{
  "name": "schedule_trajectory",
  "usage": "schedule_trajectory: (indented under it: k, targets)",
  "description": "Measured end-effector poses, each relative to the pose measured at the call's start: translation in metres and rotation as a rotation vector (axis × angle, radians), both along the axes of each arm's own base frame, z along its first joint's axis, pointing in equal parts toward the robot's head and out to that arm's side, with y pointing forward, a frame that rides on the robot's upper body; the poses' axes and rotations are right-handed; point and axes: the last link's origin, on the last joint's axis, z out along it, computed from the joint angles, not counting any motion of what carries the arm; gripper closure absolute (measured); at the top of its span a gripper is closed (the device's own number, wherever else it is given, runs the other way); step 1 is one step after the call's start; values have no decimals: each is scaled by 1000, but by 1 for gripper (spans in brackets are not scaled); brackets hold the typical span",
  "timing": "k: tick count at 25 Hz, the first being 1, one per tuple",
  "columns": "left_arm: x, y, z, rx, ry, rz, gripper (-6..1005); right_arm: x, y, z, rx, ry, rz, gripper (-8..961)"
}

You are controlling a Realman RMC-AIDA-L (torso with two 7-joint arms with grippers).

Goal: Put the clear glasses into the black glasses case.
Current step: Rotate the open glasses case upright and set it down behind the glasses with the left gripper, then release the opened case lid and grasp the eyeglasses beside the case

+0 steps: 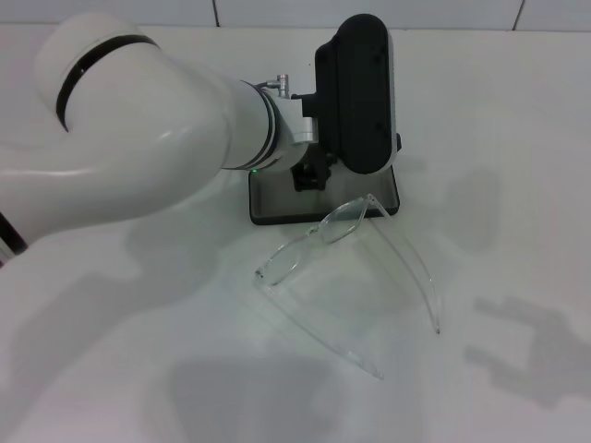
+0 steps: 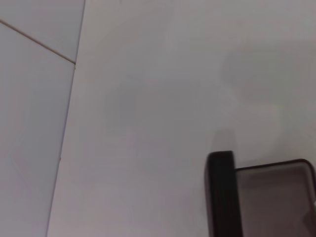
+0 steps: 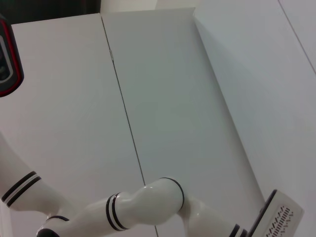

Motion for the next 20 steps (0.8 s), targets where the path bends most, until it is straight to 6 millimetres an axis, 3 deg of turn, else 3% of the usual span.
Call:
schedule_trajectory:
  k: [8, 11, 14, 20]
  targets:
    - [6, -2, 2, 1, -14, -7, 670, 1, -1, 0, -2, -1, -5, 352]
    - [12, -7, 5, -3, -29, -13, 565, 2, -1, 0, -2, -5, -9, 354]
    - [22, -14, 11, -4, -53, -27, 563, 2, 4, 2, 3, -23, -8, 356]
    - [50, -27, 42, 64, -212, -35, 558, -1, 39, 1, -50, -158, -12, 361]
